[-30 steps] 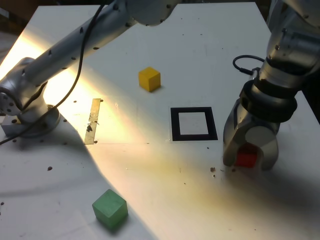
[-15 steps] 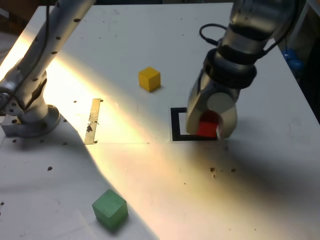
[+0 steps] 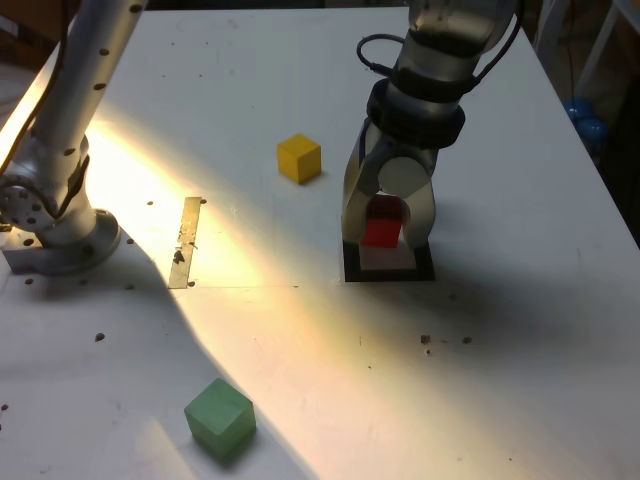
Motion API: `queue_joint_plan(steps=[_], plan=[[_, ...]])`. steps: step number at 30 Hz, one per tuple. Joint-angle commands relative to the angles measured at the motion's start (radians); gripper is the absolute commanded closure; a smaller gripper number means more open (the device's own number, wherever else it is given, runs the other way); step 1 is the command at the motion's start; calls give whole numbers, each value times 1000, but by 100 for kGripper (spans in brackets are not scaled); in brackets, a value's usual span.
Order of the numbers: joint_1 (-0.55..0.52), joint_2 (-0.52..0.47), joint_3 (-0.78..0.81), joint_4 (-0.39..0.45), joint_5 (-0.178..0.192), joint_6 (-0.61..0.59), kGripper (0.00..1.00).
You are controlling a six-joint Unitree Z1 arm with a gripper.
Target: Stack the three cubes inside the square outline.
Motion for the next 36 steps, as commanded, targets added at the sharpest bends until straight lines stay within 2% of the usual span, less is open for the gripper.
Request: queue_joint_plan(steps=[1,3,8,10,17,23,29,36], plan=[[4,-6,7,-9,-4,4,67],[5,-7,17,-22,-9,11,59],[5,-12,44,-60,-31,35,13],[5,-13,53,-69,-38,39,2],[7,-30,76,-81,-37,38,1],[39,-107,118,-83,-8,28,1],[136,-209,214,-66,23,19,1],[279,-277,312,-54,58,1,1]])
